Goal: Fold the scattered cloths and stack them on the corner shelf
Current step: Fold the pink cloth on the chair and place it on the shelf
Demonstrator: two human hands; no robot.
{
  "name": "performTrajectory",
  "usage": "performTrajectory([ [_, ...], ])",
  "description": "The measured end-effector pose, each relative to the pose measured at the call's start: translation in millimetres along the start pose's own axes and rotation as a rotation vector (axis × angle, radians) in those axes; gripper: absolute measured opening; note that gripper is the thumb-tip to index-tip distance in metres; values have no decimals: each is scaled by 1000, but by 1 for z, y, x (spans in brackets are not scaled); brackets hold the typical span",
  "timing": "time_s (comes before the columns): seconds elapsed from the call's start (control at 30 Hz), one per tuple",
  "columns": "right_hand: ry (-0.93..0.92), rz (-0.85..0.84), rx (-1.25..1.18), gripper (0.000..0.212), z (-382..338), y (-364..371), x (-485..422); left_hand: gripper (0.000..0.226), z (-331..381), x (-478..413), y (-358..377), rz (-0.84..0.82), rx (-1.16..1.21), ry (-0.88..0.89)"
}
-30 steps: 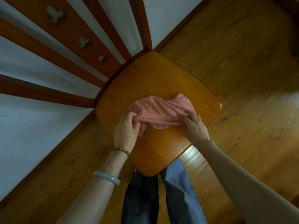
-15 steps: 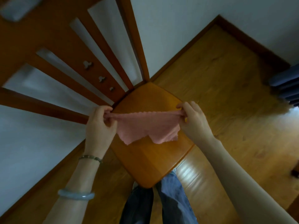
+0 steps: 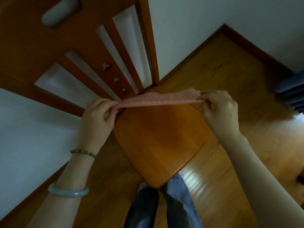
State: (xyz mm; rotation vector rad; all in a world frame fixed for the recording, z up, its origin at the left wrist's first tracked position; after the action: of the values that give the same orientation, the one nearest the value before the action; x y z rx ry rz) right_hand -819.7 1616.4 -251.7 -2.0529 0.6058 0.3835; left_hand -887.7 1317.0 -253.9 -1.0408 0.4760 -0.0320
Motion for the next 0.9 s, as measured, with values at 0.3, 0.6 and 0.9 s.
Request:
performTrajectory([
  [0.3,206,-493,64,42,66,82,147,18,-63,142,100,-448,26,-206],
  [0.6,458,-968,190,38,97,114,249,17,-88,221,146,-897,71,-357],
  [0.9,1106,-506,-258,7,139,127,184,11,-106,153,157,-556,237,-734],
])
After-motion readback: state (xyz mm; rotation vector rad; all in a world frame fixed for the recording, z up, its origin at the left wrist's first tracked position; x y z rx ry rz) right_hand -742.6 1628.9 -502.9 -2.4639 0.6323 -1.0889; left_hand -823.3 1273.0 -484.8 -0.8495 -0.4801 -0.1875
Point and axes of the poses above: each hand's wrist, its own x-axis away from the middle knuckle, its own y-axis out of the palm, z = x × y, the point moved 7 cm from there along -x, towards the middle knuckle, and after that the axes turned 9 degrees about z, right-handed, at the moved point
